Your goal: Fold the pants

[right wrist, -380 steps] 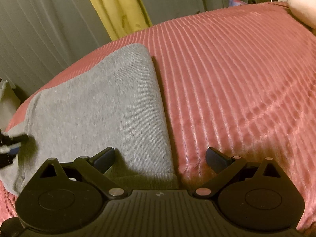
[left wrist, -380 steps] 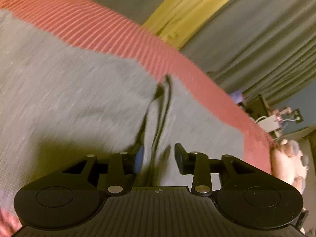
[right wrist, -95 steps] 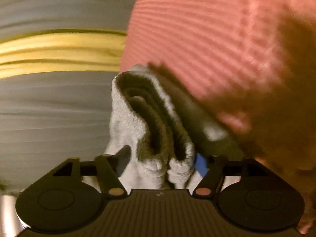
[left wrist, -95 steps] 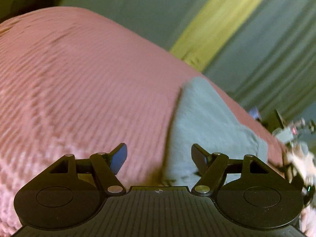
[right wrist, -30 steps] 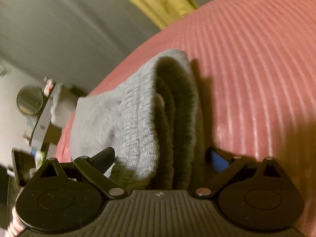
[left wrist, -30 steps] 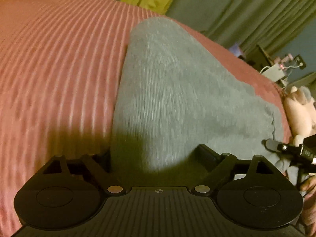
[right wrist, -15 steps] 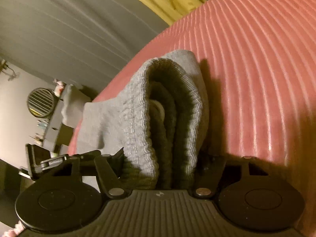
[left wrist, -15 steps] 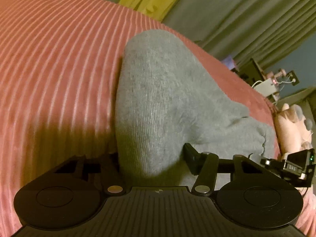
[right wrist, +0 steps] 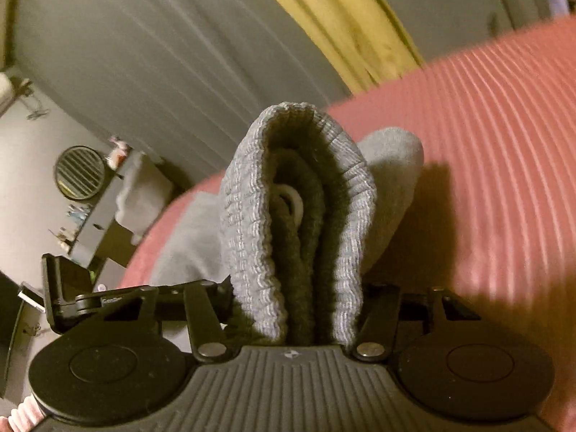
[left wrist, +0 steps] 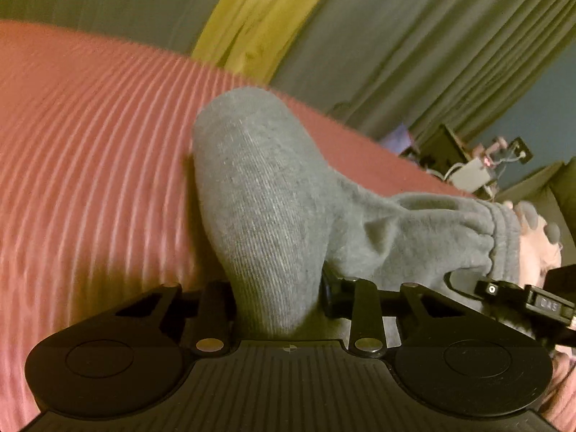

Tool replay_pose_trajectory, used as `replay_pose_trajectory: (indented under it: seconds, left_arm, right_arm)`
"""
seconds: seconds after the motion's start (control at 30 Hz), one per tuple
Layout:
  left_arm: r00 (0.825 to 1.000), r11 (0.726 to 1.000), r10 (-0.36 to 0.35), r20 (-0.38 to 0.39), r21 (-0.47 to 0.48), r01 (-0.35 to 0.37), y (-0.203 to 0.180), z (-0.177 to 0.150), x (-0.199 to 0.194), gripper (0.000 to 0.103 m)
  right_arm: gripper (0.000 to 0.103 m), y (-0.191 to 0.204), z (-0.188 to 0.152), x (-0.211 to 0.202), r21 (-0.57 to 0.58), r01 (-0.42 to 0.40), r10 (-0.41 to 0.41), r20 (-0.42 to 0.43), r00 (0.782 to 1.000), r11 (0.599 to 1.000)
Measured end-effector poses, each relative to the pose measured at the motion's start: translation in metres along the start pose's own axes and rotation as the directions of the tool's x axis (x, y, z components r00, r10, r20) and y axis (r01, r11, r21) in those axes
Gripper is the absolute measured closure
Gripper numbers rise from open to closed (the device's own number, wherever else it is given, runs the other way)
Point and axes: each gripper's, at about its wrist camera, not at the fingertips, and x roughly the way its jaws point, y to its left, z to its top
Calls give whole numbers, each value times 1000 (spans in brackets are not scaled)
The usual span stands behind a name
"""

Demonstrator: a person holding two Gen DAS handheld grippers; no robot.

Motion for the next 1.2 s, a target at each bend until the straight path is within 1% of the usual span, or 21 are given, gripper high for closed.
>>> replay_pose_trajectory:
  seconds: [0.1, 0.17, 0.2, 0.23, 0.3, 0.33, 0.37, 0.47, 0.53, 0.57, 0.67, 0.73, 0.8, 0.83, 0.87, 0.93, 1.03, 1.07, 1.1, 1.17, 1.2]
  left_arm:
    - [997, 1000, 11, 71, 28, -13, -14, 22, -4, 68]
    - [995, 999, 42, 93, 5, -42, -15, 34, -2, 59]
    - [990, 995, 95, 101, -1, -95, -16, 38, 1, 51]
    - [984, 989, 147, 101, 10, -149, -18, 38, 3, 44]
    - [965, 966, 245, 98, 55, -251, -23, 29, 5, 42]
    - [955, 953, 279, 101, 97, -288, -26, 19, 5, 39]
    - [950, 942, 296, 98, 131, -307, -29, 10, 5, 37]
    - [952, 931, 295, 86, 200, -306, -28, -22, 2, 32]
    - [941, 913, 325, 92, 227, -338, -25, -38, 1, 27]
    - [938, 915, 340, 71, 205, -347, -18, -43, 1, 26]
    - [946, 941, 318, 60, 107, -322, -2, -44, 4, 19]
    - [950, 950, 307, 51, 49, -309, 2, -41, -2, 19]
    - [944, 945, 323, 73, 38, -326, 2, -44, -18, 19]
    - [942, 943, 326, 84, 37, -330, 1, -47, -23, 18]
    - [939, 942, 332, 88, 28, -336, 3, -54, -29, 17]
    - [944, 946, 323, 62, 2, -324, 5, -66, -32, 16]
    - [945, 945, 326, -24, -24, -326, 5, -86, -30, 14]
    - [937, 939, 343, -59, -13, -344, 3, -97, -27, 14]
    - [923, 925, 380, -62, 27, -379, -5, -106, -25, 14]
    - [899, 894, 437, -19, 118, -432, -21, -124, -30, 10]
    - [889, 882, 458, -17, 137, -452, -30, -132, -30, 6]
  right_arm:
    - [49, 15, 20, -4, -51, -9, 12, 50, 999, 999]
    - [48, 17, 37, -5, -63, 15, -9, 88, 996, 998]
    - [42, 18, 44, -5, -67, 53, -45, 107, 993, 996]
    - [27, 19, 50, -4, -78, 119, -109, 126, 986, 990]
    - [5, 20, 57, -3, -107, 288, -269, 163, 949, 952]
    - [4, 20, 55, -7, -118, 357, -331, 198, 923, 927]
    - [4, 21, 51, -9, -137, 402, -370, 212, 905, 905]
    - [4, 14, 34, -4, -180, 450, -430, 137, 892, 875]
    - [4, 7, 19, 4, -184, 455, -446, 92, 890, 871]
    - [4, 2, 14, 8, -174, 461, -454, 82, 887, 870]
    - [4, -11, 4, 15, -125, 473, -468, 71, 881, 872]
    - [4, -6, 3, 21, -162, 504, -497, 80, 864, 849]
    - [4, 11, 0, 19, -203, 544, -531, 118, 839, 814]
    - [4, 18, -2, 14, -221, 552, -533, 144, 834, 804]
    - [4, 19, -5, 9, -230, 550, -526, 161, 835, 803]
    - [4, 22, -20, -1, -245, 523, -497, 165, 852, 817]
    - [4, 22, -50, -8, -244, 494, -490, 82, 868, 835]
    - [4, 22, -59, -10, -243, 498, -501, 52, 864, 833]
    - [4, 22, -66, -12, -245, 501, -509, 33, 860, 830]
    - [4, 26, -79, -16, -242, 494, -508, 4, 861, 835]
    - [4, 30, -83, -17, -232, 489, -505, -7, 863, 841]
